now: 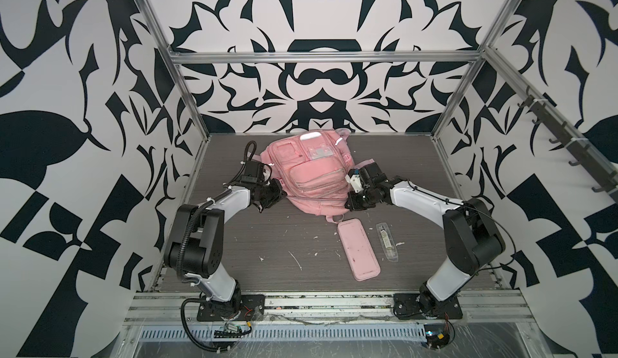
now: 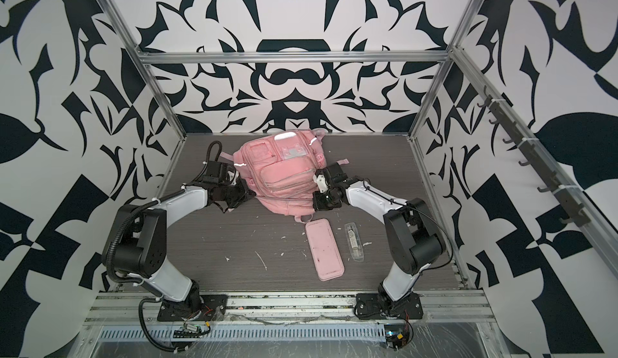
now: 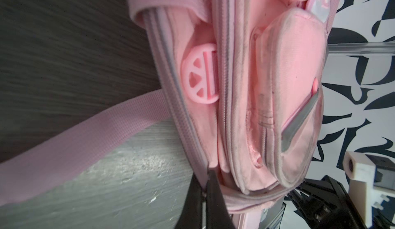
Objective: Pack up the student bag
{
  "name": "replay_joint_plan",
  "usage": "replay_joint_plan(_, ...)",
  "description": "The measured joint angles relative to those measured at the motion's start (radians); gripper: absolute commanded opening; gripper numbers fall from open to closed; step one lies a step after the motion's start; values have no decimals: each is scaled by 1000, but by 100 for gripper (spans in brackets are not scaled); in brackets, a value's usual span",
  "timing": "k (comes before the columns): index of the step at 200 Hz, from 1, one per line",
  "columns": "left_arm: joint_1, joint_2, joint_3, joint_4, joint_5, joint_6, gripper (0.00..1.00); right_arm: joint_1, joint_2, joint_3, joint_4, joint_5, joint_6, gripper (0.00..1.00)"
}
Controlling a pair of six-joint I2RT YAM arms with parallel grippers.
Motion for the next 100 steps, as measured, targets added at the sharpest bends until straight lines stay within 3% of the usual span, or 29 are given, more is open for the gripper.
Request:
replay_joint_plan(27,18,63,72,-23,-2,-1,0,5,19,10,13,-35,2,0)
replay_joint_plan(53,39,172,203,-60,-8,0,1,79,75,66,11,-31,8,0)
replay_joint_plan(61,50,209,247,-61,-10,0,8,109,105,98,8,-26,10,0)
replay_joint_plan(82,71,253,315,-57,-20,9,43,189,196,193,0,-19,20,0)
replay_joint_plan(100,80,230,311,-52,-27,10,53,241,270,272,-11,-24,28,0)
